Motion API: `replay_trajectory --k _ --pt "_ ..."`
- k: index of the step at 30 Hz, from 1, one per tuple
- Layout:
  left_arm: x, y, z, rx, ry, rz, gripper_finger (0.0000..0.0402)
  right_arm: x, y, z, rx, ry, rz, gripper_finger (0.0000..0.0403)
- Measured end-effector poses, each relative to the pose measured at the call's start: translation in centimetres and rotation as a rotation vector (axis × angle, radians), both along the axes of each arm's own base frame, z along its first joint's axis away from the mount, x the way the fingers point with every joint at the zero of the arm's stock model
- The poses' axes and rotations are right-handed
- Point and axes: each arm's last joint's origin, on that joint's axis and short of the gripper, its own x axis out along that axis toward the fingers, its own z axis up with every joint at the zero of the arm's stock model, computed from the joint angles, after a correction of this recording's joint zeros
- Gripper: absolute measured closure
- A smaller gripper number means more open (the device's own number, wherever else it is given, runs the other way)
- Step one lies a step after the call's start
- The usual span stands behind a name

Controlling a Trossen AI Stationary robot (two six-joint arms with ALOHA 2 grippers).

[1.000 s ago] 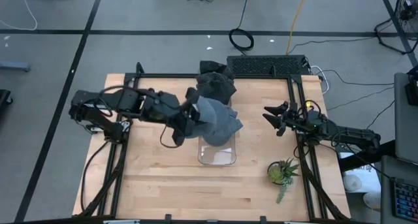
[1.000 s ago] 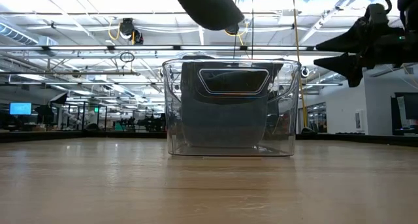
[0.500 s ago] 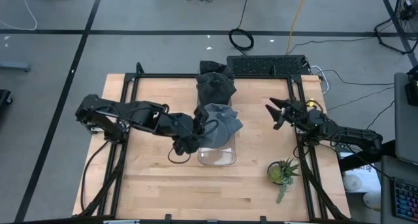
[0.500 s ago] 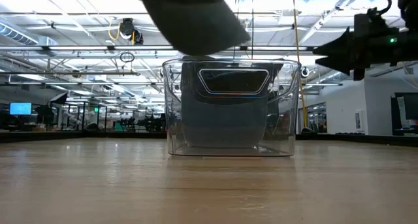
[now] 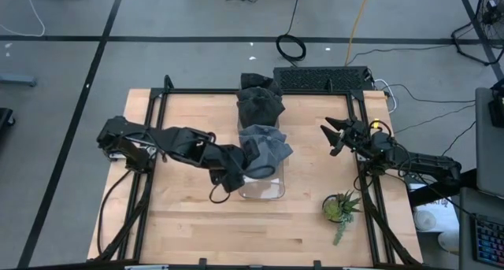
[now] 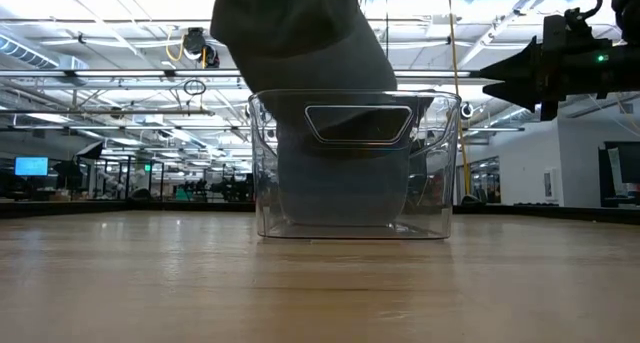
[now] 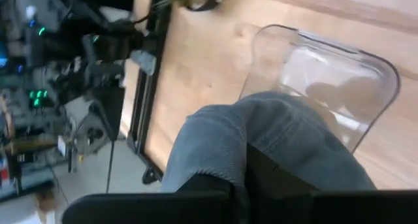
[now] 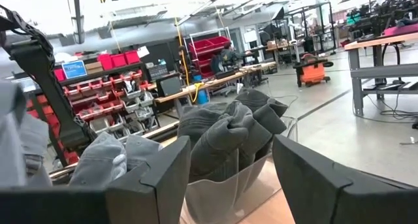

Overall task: Pick & Place hat
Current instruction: Put the blue cap into the bottom transparent bin

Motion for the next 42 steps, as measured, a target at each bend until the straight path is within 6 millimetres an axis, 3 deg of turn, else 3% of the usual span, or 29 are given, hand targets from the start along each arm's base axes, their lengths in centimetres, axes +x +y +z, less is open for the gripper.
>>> replay_trajectory --k 7,14,18,31,42 --pt "0.6 -0.8 -1.1 0.056 0.055 -0.143 0.0392 0.0 0.0 0.0 -0.001 -0.003 0.001 0.0198" --pt "3.1 -1.2 -3.1 0.116 0.049 -0.206 0.0392 0.0 0.0 0.0 0.000 -0.002 0.001 0.0195" --pt "3.8 -0.7 -4.0 0.055 0.087 -0.221 0.0392 0.0 0.0 0.0 -0.001 -0.003 0.002 0.0197" --pt "4.0 2.8 -5.1 -0.057 0.190 0.028 0.0392 0.0 0.0 0.0 0.000 -0.002 0.002 0.0198" --pt "5.9 4.9 -8.7 -0.170 0.318 0.206 0.0390 0.0 0.0 0.0 0.000 -0.002 0.003 0.0196"
